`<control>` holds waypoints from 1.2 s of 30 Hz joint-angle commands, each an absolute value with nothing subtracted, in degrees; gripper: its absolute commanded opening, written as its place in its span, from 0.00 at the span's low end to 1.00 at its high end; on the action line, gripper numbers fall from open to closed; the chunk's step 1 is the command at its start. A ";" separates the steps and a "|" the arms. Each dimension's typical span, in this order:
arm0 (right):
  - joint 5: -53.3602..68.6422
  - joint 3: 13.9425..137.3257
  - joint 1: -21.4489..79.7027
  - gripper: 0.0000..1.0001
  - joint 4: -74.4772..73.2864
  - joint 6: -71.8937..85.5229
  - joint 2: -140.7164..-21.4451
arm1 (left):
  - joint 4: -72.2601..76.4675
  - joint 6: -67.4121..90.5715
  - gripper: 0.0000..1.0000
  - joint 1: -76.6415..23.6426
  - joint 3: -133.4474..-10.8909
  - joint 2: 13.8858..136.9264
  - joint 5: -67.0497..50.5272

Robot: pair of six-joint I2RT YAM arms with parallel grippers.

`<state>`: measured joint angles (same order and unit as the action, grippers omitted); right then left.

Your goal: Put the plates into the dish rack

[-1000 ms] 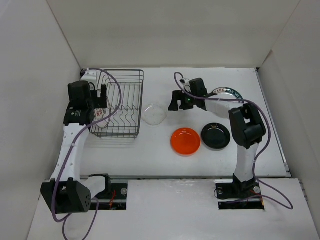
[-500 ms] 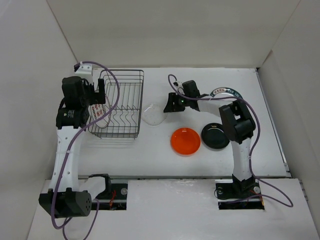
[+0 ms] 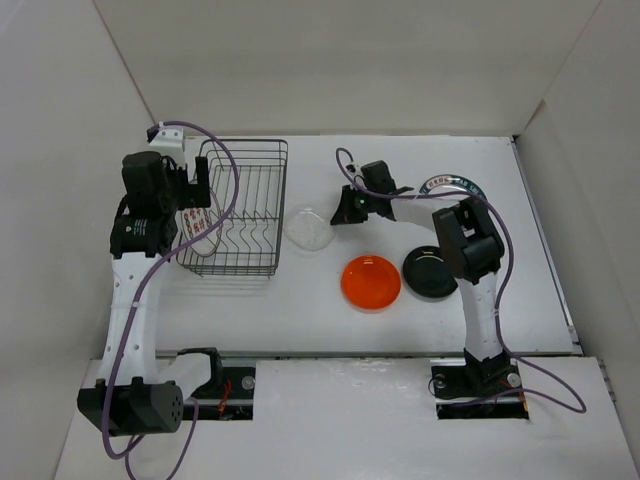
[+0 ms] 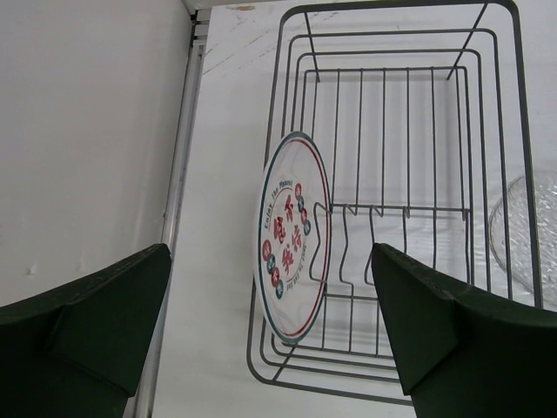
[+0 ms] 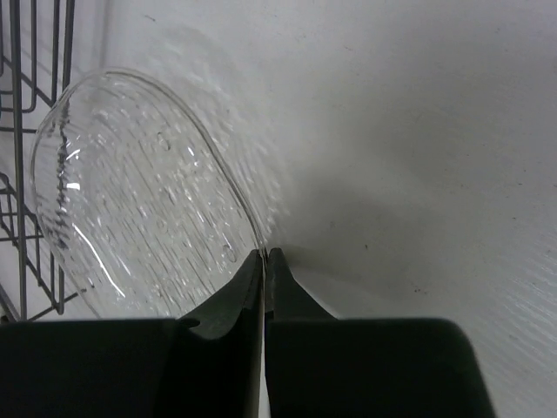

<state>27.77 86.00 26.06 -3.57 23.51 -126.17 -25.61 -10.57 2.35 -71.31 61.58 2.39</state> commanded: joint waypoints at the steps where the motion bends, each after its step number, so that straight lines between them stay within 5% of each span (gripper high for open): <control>1: 24.71 88.77 26.81 0.00 -5.18 24.70 -126.91 | -24.70 -10.02 1.00 2.55 -73.74 61.17 1.15; 13: -9.22 83.41 26.98 0.00 -14.15 29.27 -105.40 | -25.22 -9.49 1.00 -1.83 -84.63 73.47 -15.90; 24: 4.38 70.85 30.32 0.00 4.38 25.58 -84.56 | -21.88 -7.57 1.00 -6.50 -92.62 86.82 -39.97; 36: 3.60 72.95 33.49 0.00 5.00 23.55 -84.46 | -24.96 -5.98 0.93 -9.57 -97.12 95.62 -53.00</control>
